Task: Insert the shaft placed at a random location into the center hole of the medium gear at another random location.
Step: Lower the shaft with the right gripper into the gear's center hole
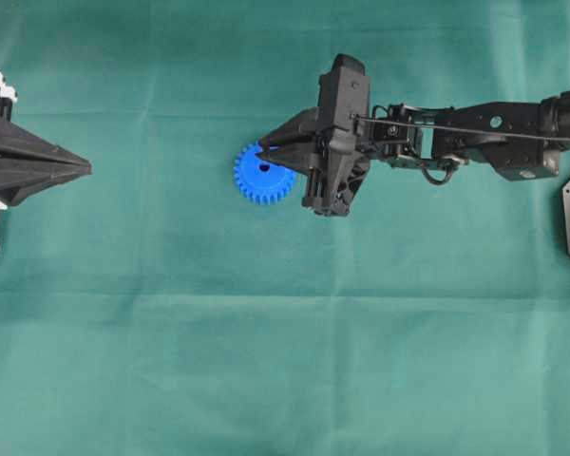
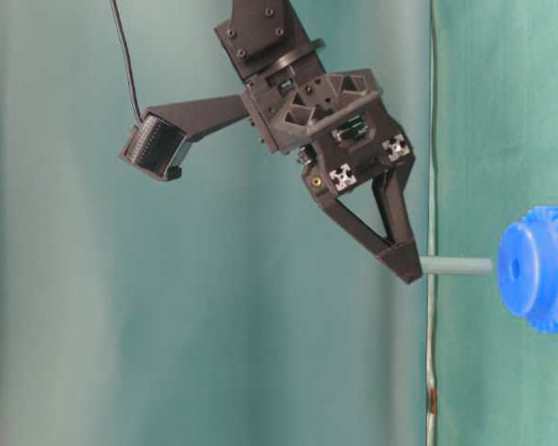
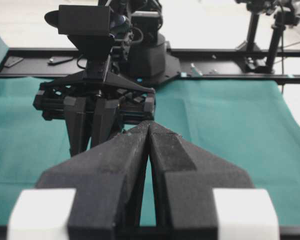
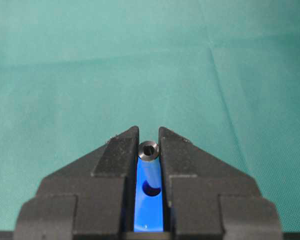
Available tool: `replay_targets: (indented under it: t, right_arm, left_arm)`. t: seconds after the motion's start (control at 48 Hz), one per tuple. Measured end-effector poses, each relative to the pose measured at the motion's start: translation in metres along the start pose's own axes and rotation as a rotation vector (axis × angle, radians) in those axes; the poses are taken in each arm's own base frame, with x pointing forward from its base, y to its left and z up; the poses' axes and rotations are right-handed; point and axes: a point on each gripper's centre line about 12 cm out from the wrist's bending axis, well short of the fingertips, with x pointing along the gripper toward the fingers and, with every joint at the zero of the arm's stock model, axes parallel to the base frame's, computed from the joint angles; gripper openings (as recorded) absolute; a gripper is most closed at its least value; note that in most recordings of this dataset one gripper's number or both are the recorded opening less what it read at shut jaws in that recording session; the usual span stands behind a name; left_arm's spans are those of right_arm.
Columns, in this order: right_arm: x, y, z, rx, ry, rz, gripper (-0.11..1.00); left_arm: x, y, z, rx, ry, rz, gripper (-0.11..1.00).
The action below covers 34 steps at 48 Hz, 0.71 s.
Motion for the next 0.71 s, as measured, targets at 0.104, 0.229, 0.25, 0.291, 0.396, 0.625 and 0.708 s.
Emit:
replay_targets:
  t: [0.104, 0.229, 0.25, 0.291, 0.396, 0.625, 0.708]
  right_arm:
    - [0.0, 0.0, 0.0, 0.0, 0.002, 0.0, 0.13]
    - [0.0, 0.001, -0.001, -0.001, 0.002, 0.001, 0.13]
    - [0.001, 0.0, -0.001, 0.001, 0.005, -0.001, 0.13]
    - [0.001, 0.0, -0.001, 0.0, 0.003, 0.0, 0.13]
    - [0.002, 0.0, -0.002, 0.0, 0.008, 0.0, 0.13]
    - [0.01, 0.0, -0.01, 0.001, 0.029, -0.001, 0.13]
    - [0.013, 0.0, -0.011, 0.002, 0.032, 0.0, 0.13]
  left_arm:
    - [0.0, 0.0, 0.0, 0.0, 0.002, 0.0, 0.0]
    - [0.0, 0.0, 0.0, 0.0, 0.003, 0.0, 0.0]
    - [0.0, 0.0, 0.0, 0.0, 0.003, 0.0, 0.0]
    - [0.0, 0.0, 0.0, 0.0, 0.003, 0.0, 0.0]
    - [0.0, 0.0, 0.0, 0.0, 0.003, 0.0, 0.0]
    - [0.0, 0.0, 0.0, 0.0, 0.003, 0.0, 0.0]
    - [0.0, 0.0, 0.0, 0.0, 0.003, 0.0, 0.0]
